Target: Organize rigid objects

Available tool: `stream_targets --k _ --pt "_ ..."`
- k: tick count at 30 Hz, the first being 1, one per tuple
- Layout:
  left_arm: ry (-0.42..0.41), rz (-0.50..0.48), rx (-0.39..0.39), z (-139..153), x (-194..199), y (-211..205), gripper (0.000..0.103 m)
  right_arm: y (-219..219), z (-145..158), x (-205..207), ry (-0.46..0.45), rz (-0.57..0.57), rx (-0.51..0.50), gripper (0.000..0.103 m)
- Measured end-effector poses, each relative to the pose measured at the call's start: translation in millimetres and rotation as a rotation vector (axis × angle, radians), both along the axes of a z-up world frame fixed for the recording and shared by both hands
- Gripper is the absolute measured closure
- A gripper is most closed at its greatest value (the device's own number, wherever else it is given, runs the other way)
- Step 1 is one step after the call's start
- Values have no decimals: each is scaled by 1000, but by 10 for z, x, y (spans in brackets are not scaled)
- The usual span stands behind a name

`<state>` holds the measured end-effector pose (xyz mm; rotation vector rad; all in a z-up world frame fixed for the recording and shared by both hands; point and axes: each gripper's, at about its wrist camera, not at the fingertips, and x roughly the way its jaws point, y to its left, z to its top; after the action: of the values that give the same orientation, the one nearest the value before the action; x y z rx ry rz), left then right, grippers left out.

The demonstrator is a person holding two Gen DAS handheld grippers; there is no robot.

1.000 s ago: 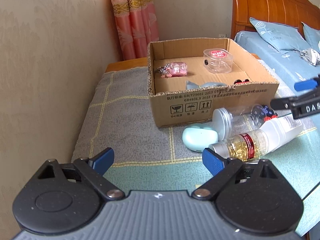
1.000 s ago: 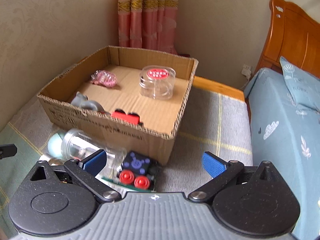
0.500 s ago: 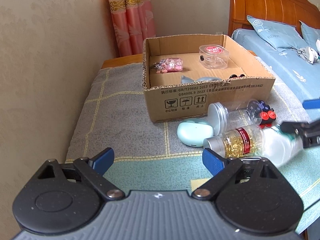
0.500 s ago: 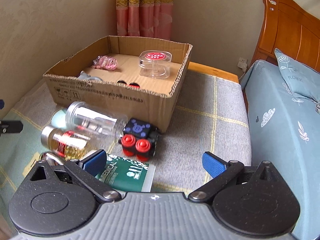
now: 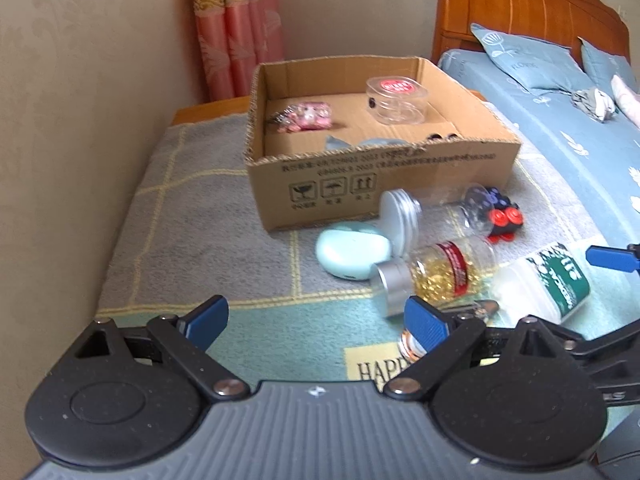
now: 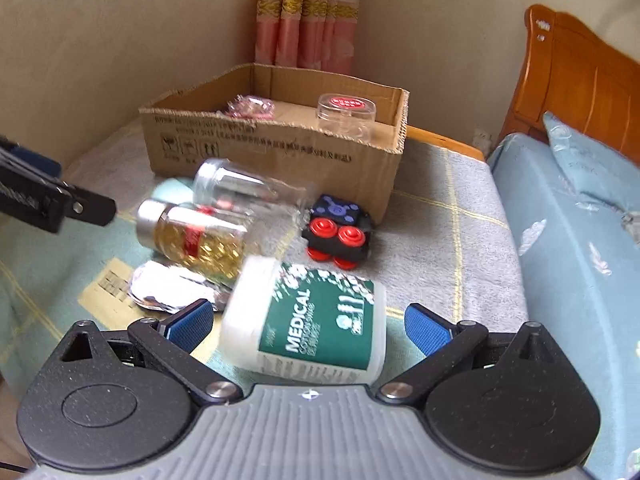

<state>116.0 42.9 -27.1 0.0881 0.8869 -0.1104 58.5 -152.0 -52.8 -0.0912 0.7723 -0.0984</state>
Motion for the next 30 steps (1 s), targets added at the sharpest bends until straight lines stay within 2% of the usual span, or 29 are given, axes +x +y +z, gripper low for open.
stream_targets --k 1,6,11,13,18,20,23,30 --pt "4 -10 -1 -12 -10 -18 8 -10 -34 -3 4 -14 -20 0" --pt "35 -75 9 -122 -46 -160 8 -290 -97 -57 17 -86 55 0" --pt "94 -151 -26 -316 -19 -314 8 -461 -269 -89 67 -135 83 0" --pt "111 -167 -31 -401 -3 -357 8 -478 -309 -143 42 -130 102 0" --pt "113 -163 -36 -496 27 -326 7 -471 -311 -165 31 -126 100 0" --pt "116 -153 -39 -498 28 -270 3 -471 -310 -164 26 -125 100 0" --pt "120 -125 -15 -519 33 -171 0 -471 -315 -175 23 -125 100 0" --pt "119 -83 -4 -460 -29 -92 1 -458 -328 -193 7 -126 98 0"
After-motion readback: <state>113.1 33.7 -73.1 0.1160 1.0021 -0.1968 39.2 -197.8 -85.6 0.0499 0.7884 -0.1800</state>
